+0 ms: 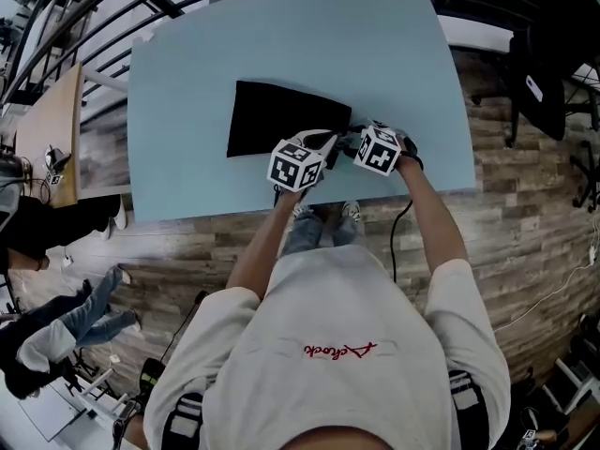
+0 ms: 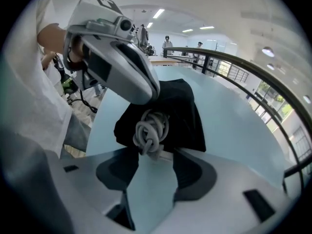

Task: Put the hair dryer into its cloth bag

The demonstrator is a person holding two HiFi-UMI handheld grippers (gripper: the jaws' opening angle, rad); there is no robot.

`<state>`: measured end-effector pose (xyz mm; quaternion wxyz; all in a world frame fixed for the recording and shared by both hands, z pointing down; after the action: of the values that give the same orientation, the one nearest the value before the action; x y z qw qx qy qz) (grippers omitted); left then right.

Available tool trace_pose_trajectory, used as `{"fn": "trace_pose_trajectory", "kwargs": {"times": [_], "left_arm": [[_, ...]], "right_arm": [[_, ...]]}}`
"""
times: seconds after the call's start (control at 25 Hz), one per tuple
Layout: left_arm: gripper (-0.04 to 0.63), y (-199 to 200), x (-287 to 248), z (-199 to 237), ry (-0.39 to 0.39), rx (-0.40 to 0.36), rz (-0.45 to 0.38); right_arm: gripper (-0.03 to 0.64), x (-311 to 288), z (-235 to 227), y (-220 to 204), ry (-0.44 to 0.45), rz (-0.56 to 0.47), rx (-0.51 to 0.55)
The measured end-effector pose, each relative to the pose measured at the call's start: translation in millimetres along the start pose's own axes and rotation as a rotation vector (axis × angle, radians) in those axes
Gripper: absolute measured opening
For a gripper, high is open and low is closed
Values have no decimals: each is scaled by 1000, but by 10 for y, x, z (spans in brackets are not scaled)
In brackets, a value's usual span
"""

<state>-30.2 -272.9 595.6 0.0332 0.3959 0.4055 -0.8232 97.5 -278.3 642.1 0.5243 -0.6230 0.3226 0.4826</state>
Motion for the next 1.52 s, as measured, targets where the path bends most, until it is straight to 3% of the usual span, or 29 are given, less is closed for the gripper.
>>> {"fn": "trace_pose_trajectory", "kwargs": {"times": [0.64,0.96,1.16,1.28,1.52], "left_arm": [[9,-23,170,159,-17,33,-40],[9,-48,130,181,-15,40,-39],[14,-9,92,111,6,11,-72],[132,57,75,40,5,-9,-91],[149,170,40,-101,31,-33,-115]], "right_arm": [[235,-539,-19,635,16,-81,-2],[238,-592,-18,562,12,-129,-77],[279,-446,-56,377,0,-131,-90],[285,-315,-93,166,-28,-129,-128],[281,76,-261,-268,-137,-221,-304]]}}
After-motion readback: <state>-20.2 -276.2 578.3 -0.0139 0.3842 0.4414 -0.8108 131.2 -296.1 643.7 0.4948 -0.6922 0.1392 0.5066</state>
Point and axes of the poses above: the fingertips, and each gripper's own axes: x backward along the fingers, z to its left, y out of its top, the point moved 9 cm from there along x, backward along the fingers, and after that the axes turned 10 degrees about z, right-handed, at the moved point
